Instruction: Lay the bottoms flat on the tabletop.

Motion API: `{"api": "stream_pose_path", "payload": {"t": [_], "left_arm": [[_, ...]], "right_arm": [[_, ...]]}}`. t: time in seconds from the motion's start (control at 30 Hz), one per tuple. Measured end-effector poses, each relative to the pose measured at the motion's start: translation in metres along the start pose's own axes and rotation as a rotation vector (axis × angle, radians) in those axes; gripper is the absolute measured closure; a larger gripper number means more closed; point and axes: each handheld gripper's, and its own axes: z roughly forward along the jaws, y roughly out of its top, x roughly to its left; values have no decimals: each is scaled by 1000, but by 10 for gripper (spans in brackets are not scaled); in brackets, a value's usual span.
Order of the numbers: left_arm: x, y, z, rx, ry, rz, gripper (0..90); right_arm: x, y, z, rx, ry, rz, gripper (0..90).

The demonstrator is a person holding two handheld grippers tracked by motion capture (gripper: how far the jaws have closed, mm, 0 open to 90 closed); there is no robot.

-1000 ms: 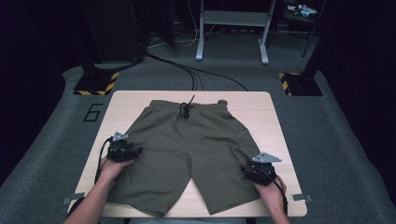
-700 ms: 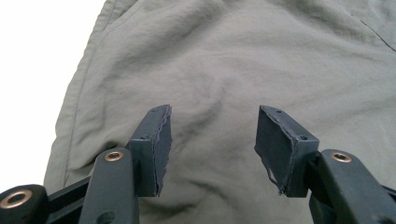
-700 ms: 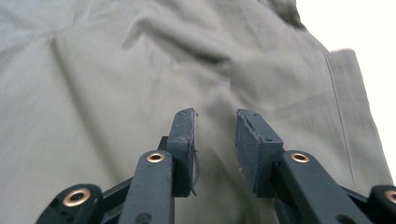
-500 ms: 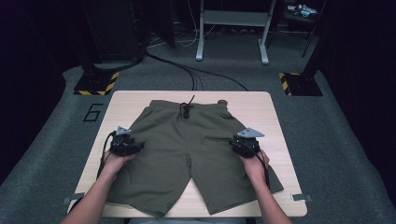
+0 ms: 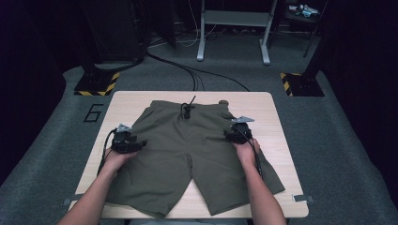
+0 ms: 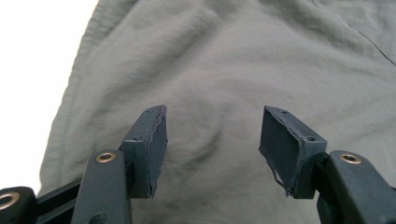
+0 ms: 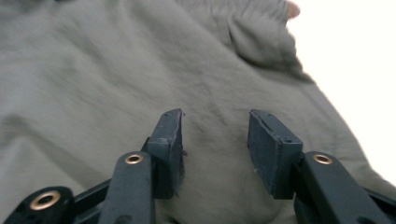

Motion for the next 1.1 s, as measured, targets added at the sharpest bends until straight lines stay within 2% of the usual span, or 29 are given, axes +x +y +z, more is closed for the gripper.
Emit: {"api": "stream_pose_path", "payload": {"t": [0.13,0.27,0.37,0.43,0.47,0.53,0.57,0.73,0.77,0.8,0.83,0.87,0.93,0.97,1.0,1.03,1.1], "left_arm": [[-3,0,3,13,-11,18,403],[-6,4,11,13,-17,12,393],[-10,5,18,19,-17,35,392],[-10,5,25,51,-16,45,388],[-10,5,26,55,-14,71,390],[-12,7,30,33,-4,53,390],[-12,9,31,39,-11,53,390],[-16,14,41,26,2,75,395],[-16,15,44,13,7,88,404],[-16,15,46,1,4,75,405],[-16,15,46,1,4,75,413],[-15,15,47,-16,7,63,425],[-13,18,50,-23,8,35,427],[-12,20,51,-21,10,33,428],[-11,22,52,-9,15,44,428],[-9,26,53,13,24,67,434],[-9,26,54,16,19,56,427]], "right_arm": [[-3,2,3,0,4,15,506],[-10,7,9,1,19,-4,496],[-13,10,13,-2,12,13,498],[-15,13,17,-1,1,19,505],[-15,15,19,-7,-2,30,512],[-16,16,20,-3,-6,37,514],[-17,19,24,0,-3,29,516],[-19,27,33,-4,-12,46,545],[-21,28,35,-4,-12,34,547],[-22,30,37,-4,-17,34,549],[-21,32,39,-5,-21,58,550],[-23,33,40,-4,-19,37,551],[-25,35,43,-4,-25,48,558],[-26,36,44,-4,-23,55,557],[-29,37,45,-2,-25,40,557],[-29,37,45,-3,-27,39,555],[-28,37,45,-3,-37,47,493]]}}
